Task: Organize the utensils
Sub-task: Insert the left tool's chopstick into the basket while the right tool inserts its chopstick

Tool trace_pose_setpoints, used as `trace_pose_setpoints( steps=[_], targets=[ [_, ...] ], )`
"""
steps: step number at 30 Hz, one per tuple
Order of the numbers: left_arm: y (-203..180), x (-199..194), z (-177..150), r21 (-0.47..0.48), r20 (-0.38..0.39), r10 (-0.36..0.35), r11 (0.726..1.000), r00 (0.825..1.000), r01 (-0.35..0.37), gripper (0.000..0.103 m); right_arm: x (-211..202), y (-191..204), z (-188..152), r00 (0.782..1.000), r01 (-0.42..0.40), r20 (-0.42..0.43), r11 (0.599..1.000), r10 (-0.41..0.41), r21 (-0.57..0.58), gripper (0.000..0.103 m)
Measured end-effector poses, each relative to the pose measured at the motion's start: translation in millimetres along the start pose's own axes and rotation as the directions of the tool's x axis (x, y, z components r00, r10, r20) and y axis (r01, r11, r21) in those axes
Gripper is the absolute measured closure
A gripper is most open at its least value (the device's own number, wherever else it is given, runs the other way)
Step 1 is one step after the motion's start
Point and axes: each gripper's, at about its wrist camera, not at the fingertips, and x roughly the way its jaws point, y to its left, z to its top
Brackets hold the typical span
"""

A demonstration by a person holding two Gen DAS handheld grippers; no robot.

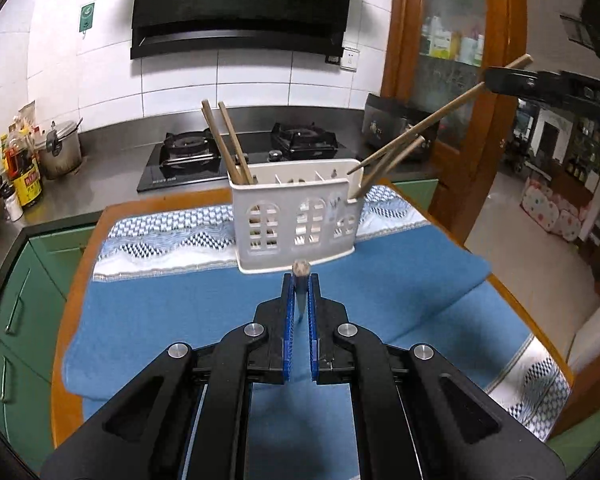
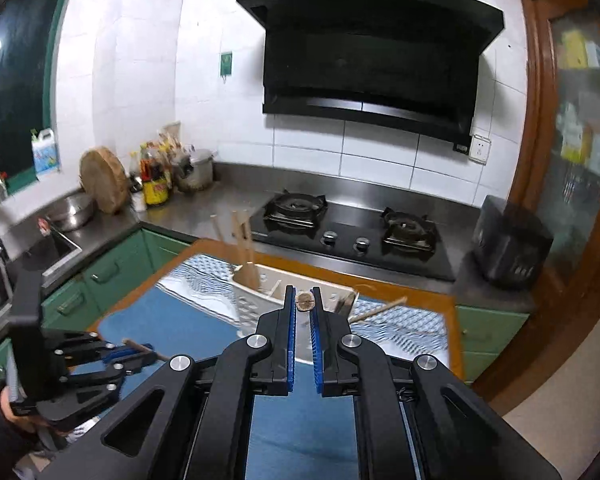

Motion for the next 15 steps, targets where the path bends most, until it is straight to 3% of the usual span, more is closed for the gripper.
trace_pose_setpoints(
  steps=[6, 15],
  targets=[
    [2.4, 11.3, 18.5, 0.014, -0.002, -0.002, 1.0, 1.0, 0.002, 0.098, 54.2, -15.0, 22.7, 0.991, 0.016, -0.131, 1.0, -0.016, -0.002, 0.096],
    [-0.6, 11.0, 52.7, 0.036, 0.034, -0.02, 0.999, 0.999, 0.019, 0.098, 117.1, -19.7, 20.2, 0.963, 0.012, -0.27, 1.0, -0.015, -0.011, 0.096]
  ],
)
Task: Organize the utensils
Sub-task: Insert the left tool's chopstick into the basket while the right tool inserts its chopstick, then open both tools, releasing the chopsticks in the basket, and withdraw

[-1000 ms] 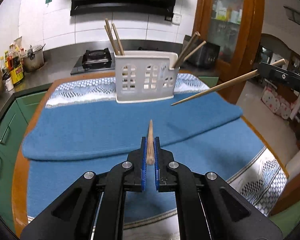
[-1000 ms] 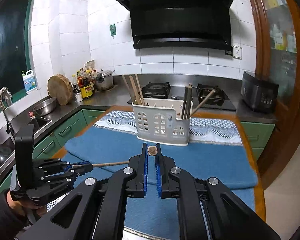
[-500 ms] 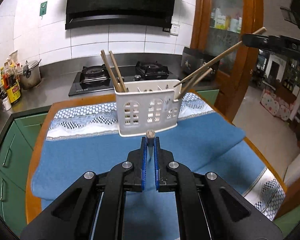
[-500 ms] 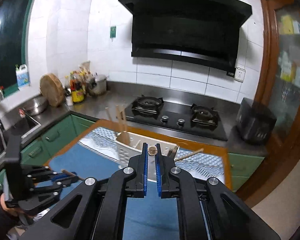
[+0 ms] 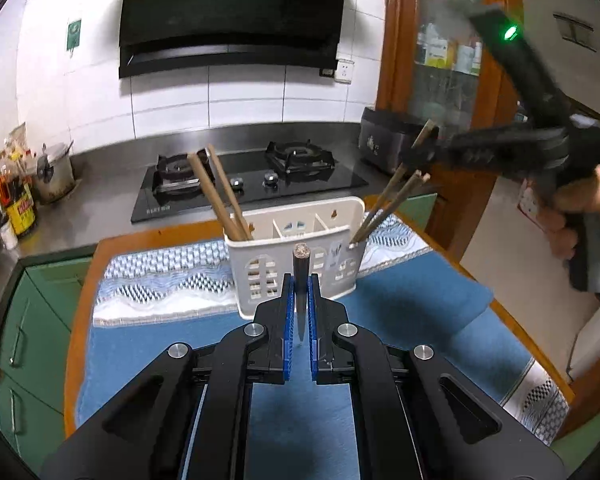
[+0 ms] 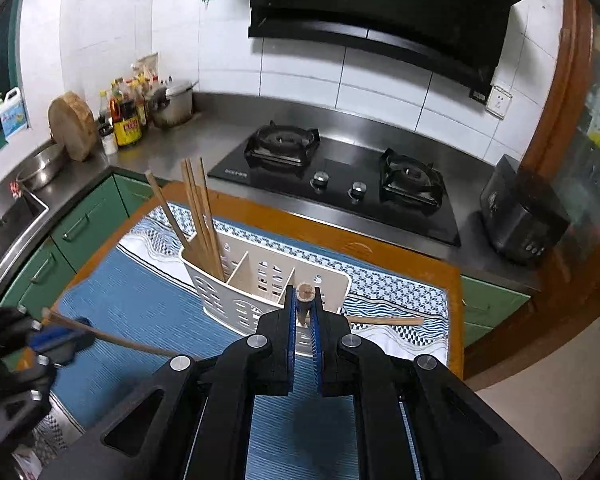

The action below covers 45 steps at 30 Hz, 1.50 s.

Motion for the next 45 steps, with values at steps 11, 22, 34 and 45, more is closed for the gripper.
trace_pose_setpoints(
  steps=[11, 22, 34, 45],
  targets=[
    [-6.0, -25.6, 61.0, 0.024, 0.131, -0.001, 1.0, 0.991, -0.002, 0.098, -14.2, -9.4, -4.2, 0.996, 0.011, 0.092, 1.0, -0.012, 0.013, 0.08],
    [10.7, 2.7, 104.6, -0.033, 0.181, 0.054, 0.998, 0.982, -0.048, 0.098, -27.1, -6.1, -41.9, 0.994, 0.005, 0.111, 0.999, 0.001, -0.05, 0.071],
    [18.3, -1.9, 124.9, -0.048, 0.238, 0.083, 0.996, 0.968, -0.073, 0.098, -19.5, -7.6, -65.6, 0.994, -0.02, 0.104, 0.999, 0.023, -0.03, 0.069],
    [23.0, 47.7, 97.8, -0.045, 0.103, 0.083, 0.996, 0.991, -0.078, 0.097, -23.3, 7.3, -98.7, 0.992, -0.026, 0.123, 0.999, 0.031, -0.042, 0.054]
  ],
)
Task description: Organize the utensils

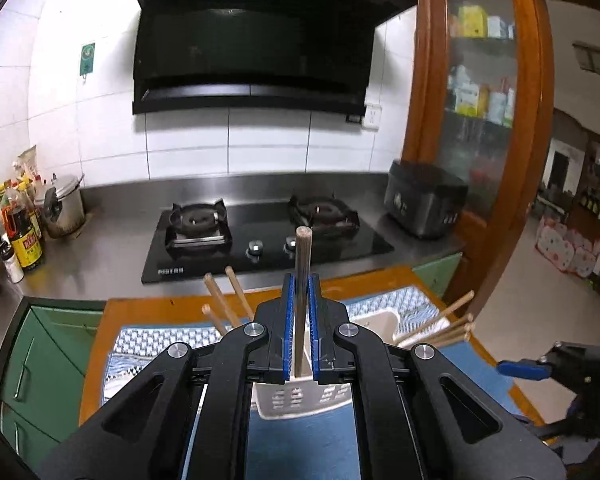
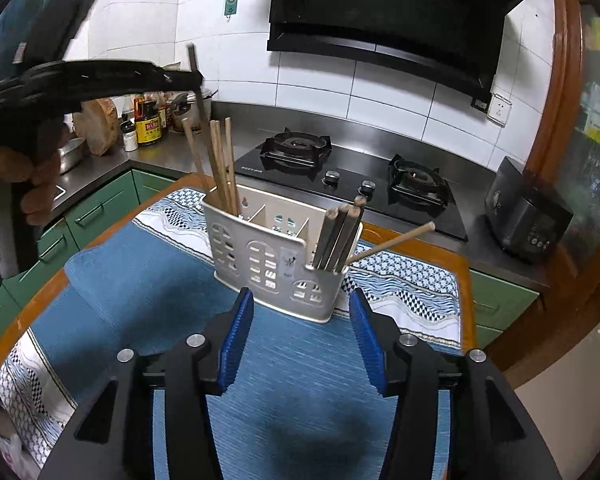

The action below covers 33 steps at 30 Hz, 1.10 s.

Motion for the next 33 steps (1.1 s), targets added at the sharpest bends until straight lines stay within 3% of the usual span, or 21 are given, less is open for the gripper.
trace_pose_setpoints(
  steps=[6, 7, 9, 13, 15, 23, 30, 33],
  targets=[
    [-0.3, -2.7, -5.3, 0.011, -0.008, 0.011, 1.0, 1.0, -0.011, 0.092, -13.0, 11.2, -18.7, 1.0, 0.013, 0.019, 1.0, -0.013, 0.013, 0.045],
    [-0.6, -5.0, -4.4, 0.011, -0.005, 0.011, 1.0, 1.0, -0.011, 0.088, -16.2, 12.9, -22.4, 1.0, 0.015, 0.027, 1.0, -0.015, 0.018, 0.043],
    [-1.8, -15.3, -4.0, 0.013, 0.013, 0.023, 1.0, 1.0, -0.024, 0.068, -22.5, 17.7, -30.2, 0.999, 0.018, 0.035, 1.0, -0.018, 0.023, 0.042],
    [-6.6, -42.7, -14.0, 0.03, 0.043, 0.028, 0.999, 0.999, -0.03, 0.052, -34.4, 27.0, -44.2, 0.999, 0.015, 0.051, 0.999, -0.017, 0.04, 0.037],
    [-7.3, -56.8, -24.8, 0.026, 0.049, 0.031, 0.999, 0.998, -0.032, 0.041, -40.6, 32.5, -52.5, 0.998, 0.004, 0.058, 0.998, -0.007, 0.058, 0.035],
    [-11.0, -109.3, -93.8, 0.017, 0.027, 0.041, 0.999, 0.999, -0.041, 0.018, -61.4, 65.9, -85.3, 0.997, 0.001, 0.078, 0.997, -0.007, 0.08, 0.029],
    [-16.8, -143.2, -145.9, 0.02, 0.018, 0.078, 0.997, 0.997, -0.078, 0.005, -74.4, 88.3, -109.8, 0.996, 0.007, 0.088, 0.995, -0.016, 0.099, 0.025],
    [-17.6, -155.0, -166.0, 0.011, 0.013, 0.099, 0.995, 0.995, -0.099, 0.005, -77.5, 90.7, -118.4, 0.996, 0.029, 0.084, 0.993, -0.038, 0.11, 0.022]
  ],
)
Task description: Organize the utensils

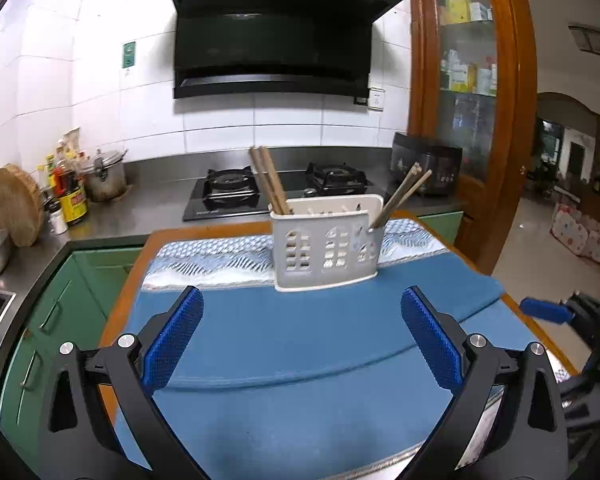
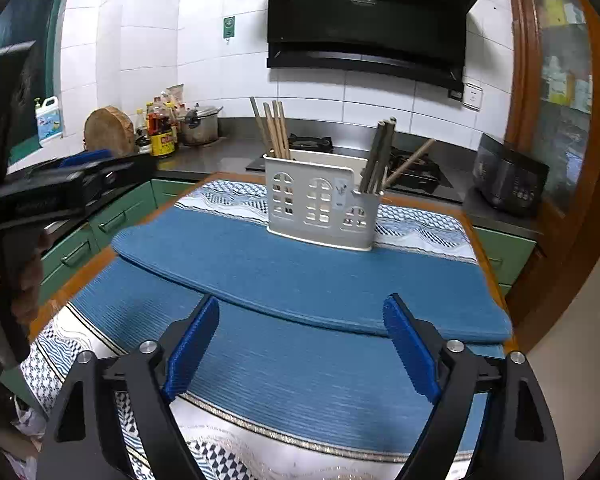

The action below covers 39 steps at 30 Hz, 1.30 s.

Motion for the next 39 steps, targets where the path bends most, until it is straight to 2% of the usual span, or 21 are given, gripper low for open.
trace_pose_setpoints(
  steps=[6, 12, 27, 39],
  targets=[
    [0.3, -13.7, -28.0, -0.015, -0.021, 0.025, 1.0, 0.999, -0.025, 0.005, -6.0, -4.6, -15.4, 1.0, 0.005, -0.012, 0.999, -0.004, 0.048, 0.019],
    [4.1, -22.8, -52.1, -0.03, -0.037, 0.083, 0.996, 0.996, -0.084, 0.005, -11.4, -10.0, -27.0, 1.0, 0.02, -0.024, 0.997, -0.018, 0.078, 0.018],
    [10.8, -30.2, -88.8, -0.1, -0.099, 0.029, 0.994, 0.995, -0.038, 0.005, -15.6, -19.7, -45.9, 0.999, 0.022, -0.043, 0.992, -0.016, 0.127, 0.015],
    [3.9, -27.5, -98.0, -0.086, -0.144, 0.012, 0.996, 0.99, -0.025, 0.005, -13.4, -20.2, -51.2, 0.998, 0.024, -0.053, 0.991, -0.018, 0.128, 0.014]
  ],
)
